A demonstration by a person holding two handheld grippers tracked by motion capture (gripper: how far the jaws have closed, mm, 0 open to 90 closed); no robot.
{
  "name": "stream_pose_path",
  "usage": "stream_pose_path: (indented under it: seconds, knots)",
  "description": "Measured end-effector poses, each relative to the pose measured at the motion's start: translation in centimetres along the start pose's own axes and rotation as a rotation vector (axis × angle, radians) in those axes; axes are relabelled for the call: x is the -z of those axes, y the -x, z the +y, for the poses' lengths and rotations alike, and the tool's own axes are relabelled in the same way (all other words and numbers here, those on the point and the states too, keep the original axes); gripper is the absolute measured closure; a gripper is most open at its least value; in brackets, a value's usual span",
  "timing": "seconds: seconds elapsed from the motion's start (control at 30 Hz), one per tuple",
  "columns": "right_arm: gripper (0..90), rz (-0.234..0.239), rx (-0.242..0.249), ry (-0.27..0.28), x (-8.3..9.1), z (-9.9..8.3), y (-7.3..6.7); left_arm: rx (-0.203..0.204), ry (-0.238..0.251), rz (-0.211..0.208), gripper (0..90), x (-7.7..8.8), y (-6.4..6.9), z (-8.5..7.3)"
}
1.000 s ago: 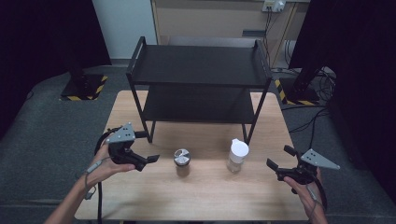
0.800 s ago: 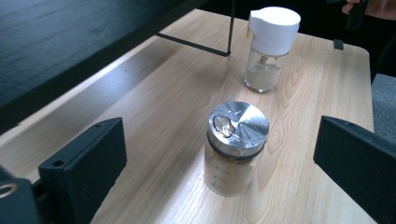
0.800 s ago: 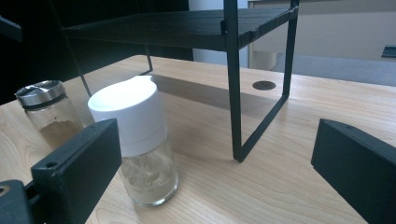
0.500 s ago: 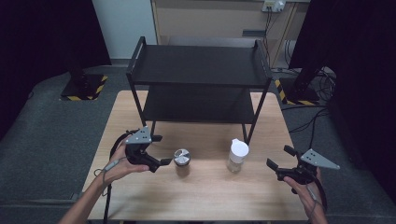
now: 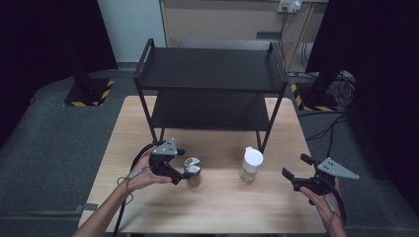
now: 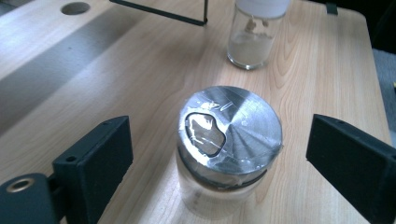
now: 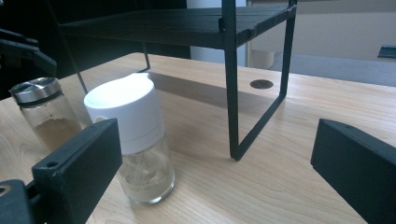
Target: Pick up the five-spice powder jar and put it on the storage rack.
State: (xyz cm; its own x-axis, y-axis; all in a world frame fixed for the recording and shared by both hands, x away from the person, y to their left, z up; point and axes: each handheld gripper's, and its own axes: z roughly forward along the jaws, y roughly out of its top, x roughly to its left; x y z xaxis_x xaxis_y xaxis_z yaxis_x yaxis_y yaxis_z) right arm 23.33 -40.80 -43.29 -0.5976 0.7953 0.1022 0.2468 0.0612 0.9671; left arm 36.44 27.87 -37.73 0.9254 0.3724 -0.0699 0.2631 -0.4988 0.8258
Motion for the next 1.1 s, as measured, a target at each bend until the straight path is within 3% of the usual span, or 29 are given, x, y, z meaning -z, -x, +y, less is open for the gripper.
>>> stream_pose_path:
  seconds: [0.17,0.47,0.53,0.63,0.67,0.97,1.1]
  knots:
    - [2.3,-0.002,-0.002,0.0,0.0,-0.1,0.0,0.009,-0.001,-0.014,8.8,-1.2,-0.2,-0.1]
    - [2.3,-0.001,-0.002,-0.003,-0.1,-0.1,-0.1,-0.012,0.011,-0.035,17.6,-2.4,-0.6,-0.7]
    - [2.4,0.001,-0.001,-0.003,-0.1,-0.1,-0.1,-0.024,0.023,-0.044,20.9,-2.5,-0.6,-0.8]
    - [2.3,0.004,-0.002,-0.008,-0.2,-0.1,-0.1,-0.057,0.032,-0.024,31.2,-2.6,-0.2,-0.9]
    - [2.3,0.003,-0.002,-0.008,-0.2,-0.1,-0.1,-0.051,0.036,-0.027,33.7,-2.6,-0.3,-1.0]
    - [2.1,-0.001,-0.002,-0.004,-0.1,-0.2,-0.1,-0.062,0.026,-0.029,34.1,-2.4,-0.2,-0.7]
    - [1.9,-0.001,-0.007,-0.001,-0.1,-0.2,0.0,-0.032,0.031,-0.027,34.1,-1.7,-0.2,-0.5]
